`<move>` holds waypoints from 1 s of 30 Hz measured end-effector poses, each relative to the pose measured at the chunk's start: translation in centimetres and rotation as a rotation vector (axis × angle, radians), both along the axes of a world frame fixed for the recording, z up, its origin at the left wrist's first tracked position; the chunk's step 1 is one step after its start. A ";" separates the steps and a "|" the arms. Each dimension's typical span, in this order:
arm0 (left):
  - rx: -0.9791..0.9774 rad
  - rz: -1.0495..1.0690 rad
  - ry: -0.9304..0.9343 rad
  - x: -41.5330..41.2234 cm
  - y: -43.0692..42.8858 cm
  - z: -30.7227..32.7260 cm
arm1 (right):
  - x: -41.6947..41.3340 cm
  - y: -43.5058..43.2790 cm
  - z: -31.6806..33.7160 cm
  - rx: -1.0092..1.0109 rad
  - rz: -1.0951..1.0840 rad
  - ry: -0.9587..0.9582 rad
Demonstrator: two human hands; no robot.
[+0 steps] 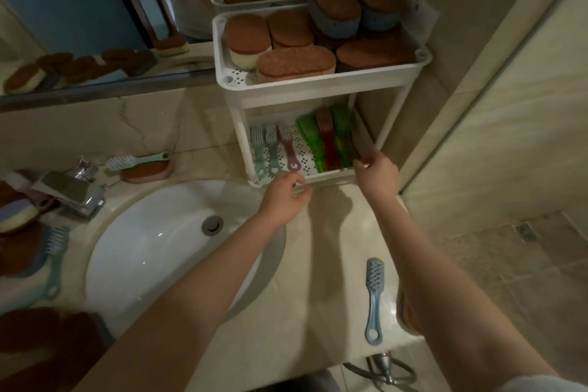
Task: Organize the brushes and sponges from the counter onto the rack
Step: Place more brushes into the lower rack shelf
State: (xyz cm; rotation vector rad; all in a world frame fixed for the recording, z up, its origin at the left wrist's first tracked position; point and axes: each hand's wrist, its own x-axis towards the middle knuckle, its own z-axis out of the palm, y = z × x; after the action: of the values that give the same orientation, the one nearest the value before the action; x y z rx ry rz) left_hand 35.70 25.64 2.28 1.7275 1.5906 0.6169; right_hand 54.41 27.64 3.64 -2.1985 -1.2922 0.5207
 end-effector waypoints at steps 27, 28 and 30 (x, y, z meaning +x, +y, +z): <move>-0.366 -0.410 0.425 8.9 -12.4 -5.4 | 6.2 -18.1 -7.2 -0.485 -0.172 -0.108; -0.341 -0.393 0.440 9.1 -12.8 -5.7 | 6.3 -17.9 -7.1 -0.471 -0.158 -0.109; -0.285 -0.355 0.470 9.8 -13.8 -6.0 | 6.6 -17.5 -6.8 -0.441 -0.139 -0.093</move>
State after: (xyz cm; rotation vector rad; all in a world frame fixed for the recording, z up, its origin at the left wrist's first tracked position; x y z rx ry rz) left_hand 45.55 11.88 -3.71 1.9526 1.5185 -0.1978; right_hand 61.04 10.10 -3.21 -2.6794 -1.1396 0.7105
